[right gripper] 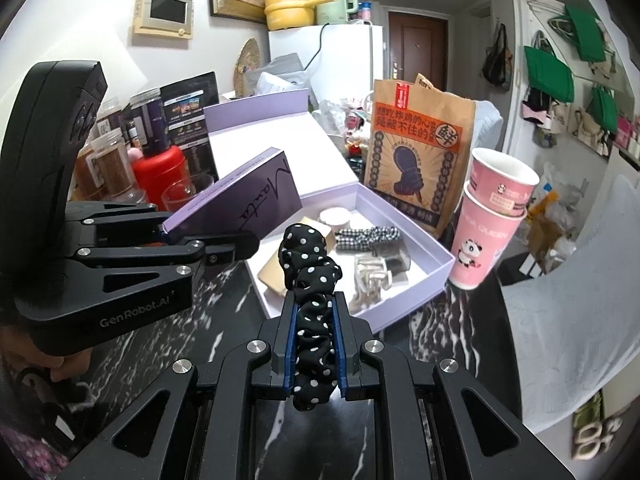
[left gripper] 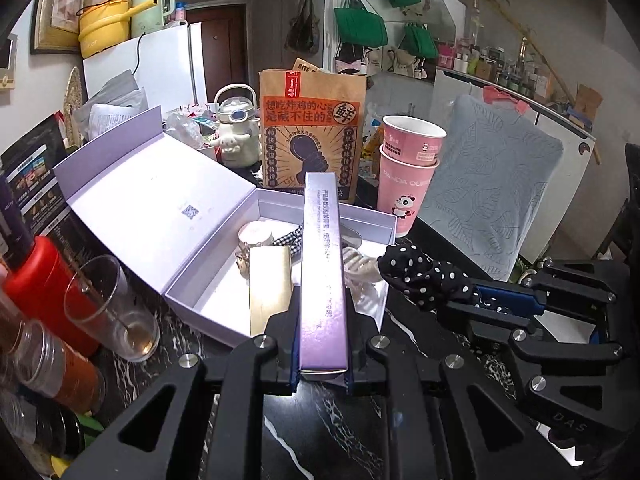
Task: Organize rigid objects
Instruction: 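Carry the scrunchie and purple box over the lavender box with both grippers, then lower the scrunchie and purple box into the lavender box and open both grippers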
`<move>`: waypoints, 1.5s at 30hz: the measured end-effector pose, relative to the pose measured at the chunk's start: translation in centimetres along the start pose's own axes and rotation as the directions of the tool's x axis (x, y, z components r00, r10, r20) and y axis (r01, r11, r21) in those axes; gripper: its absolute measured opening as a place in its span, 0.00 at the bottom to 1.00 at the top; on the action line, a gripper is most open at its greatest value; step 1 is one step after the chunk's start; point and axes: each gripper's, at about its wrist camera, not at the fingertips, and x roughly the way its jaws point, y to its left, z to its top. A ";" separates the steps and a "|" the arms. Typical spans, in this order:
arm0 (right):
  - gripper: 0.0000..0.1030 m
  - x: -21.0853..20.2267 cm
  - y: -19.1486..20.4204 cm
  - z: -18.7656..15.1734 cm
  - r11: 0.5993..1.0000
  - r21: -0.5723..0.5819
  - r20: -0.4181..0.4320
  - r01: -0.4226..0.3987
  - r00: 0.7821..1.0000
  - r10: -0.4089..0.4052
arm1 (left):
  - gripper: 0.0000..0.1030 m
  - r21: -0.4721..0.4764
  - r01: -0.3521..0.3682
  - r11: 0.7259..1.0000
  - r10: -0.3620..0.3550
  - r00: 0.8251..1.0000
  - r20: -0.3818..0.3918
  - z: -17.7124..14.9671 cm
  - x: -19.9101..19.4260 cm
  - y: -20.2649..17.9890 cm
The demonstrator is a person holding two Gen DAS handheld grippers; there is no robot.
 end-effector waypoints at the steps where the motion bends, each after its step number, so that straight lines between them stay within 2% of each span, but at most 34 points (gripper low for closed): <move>1: 0.15 0.2 -0.1 0.2 1.000 0.000 0.000 0.000 1.000 0.000 | 0.15 0.002 0.001 1.000 -0.001 1.000 0.000 0.2 0.2 0.0; 11: 0.15 2.9 -1.4 2.0 1.000 0.012 -0.014 -0.003 1.000 0.004 | 0.15 0.008 0.001 1.000 -0.001 1.000 -0.014 1.9 2.7 1.0; 23: 0.15 7.6 -3.0 3.2 1.000 0.028 -0.059 -0.009 0.998 0.010 | 0.15 -0.003 0.012 1.000 -0.012 0.997 -0.074 2.3 7.5 2.8; 32: 0.15 10.8 -4.0 3.5 0.999 0.048 -0.077 -0.010 0.997 0.014 | 0.15 0.032 -0.025 0.999 0.028 0.994 -0.105 2.4 10.6 3.4; 45: 0.15 13.2 -5.3 3.4 0.998 0.045 -0.090 0.035 0.995 -0.030 | 0.15 0.087 -0.004 0.996 0.016 0.990 -0.140 2.5 13.9 2.4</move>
